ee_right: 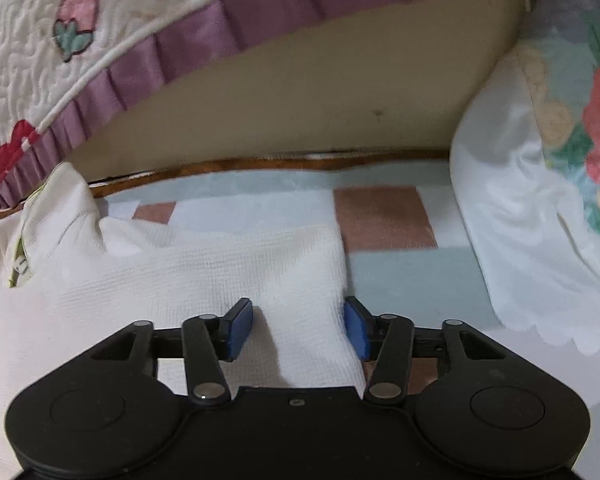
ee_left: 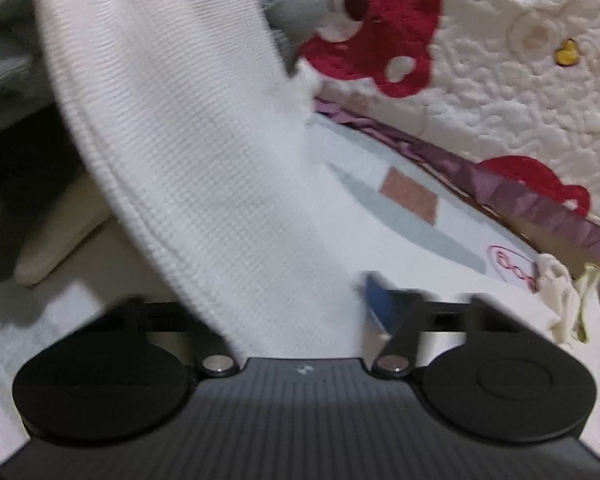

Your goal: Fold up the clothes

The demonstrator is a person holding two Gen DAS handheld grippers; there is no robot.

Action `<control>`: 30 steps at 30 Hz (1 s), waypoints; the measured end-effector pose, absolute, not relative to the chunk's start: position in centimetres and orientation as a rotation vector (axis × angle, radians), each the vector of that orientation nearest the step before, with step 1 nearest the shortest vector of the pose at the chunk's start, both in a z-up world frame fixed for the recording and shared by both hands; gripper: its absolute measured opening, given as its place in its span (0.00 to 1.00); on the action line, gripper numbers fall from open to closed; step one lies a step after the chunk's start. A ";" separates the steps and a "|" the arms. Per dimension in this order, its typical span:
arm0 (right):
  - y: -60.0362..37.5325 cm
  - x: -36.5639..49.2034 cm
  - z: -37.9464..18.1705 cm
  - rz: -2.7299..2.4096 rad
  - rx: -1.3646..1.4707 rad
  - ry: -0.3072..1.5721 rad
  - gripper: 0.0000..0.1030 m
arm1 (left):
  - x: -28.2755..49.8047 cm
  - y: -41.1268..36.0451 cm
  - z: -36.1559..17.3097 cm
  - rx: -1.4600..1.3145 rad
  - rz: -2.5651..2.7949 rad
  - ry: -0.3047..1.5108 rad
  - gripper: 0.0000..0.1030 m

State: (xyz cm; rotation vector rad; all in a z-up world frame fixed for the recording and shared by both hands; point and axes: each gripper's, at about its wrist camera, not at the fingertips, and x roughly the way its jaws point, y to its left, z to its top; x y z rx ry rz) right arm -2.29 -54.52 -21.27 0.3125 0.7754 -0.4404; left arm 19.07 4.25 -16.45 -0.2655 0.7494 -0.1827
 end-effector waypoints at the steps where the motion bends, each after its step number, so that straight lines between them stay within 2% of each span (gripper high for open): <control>1: -54.5 -2.2 -21.4 -0.440 0.306 0.768 0.57 | 19.0 3.7 -16.1 -0.209 -0.186 0.737 0.01; 4: -54.5 -2.2 -21.6 -0.431 0.282 0.746 0.57 | 17.6 2.4 -13.6 -0.033 -0.145 0.607 0.01; 10: -54.5 -2.1 -21.7 -0.465 0.262 0.724 0.52 | 18.0 4.6 -12.6 -0.023 -0.030 0.566 0.02; 19: -53.8 -1.6 -21.3 -0.494 0.191 0.759 0.53 | 18.0 6.8 -15.6 -0.010 0.034 0.620 0.02; 22: -51.7 -1.4 -20.2 -0.568 0.057 0.772 0.53 | 17.9 7.0 -16.5 -0.016 0.034 0.647 0.02; 25: -47.7 -2.3 -17.9 -0.526 -0.015 0.671 0.53 | 17.7 7.2 -16.8 -0.034 0.044 0.654 0.02; 30: -40.5 -2.3 -15.5 -0.194 0.021 0.641 0.53 | 17.4 7.3 -16.6 -0.051 0.054 0.633 0.02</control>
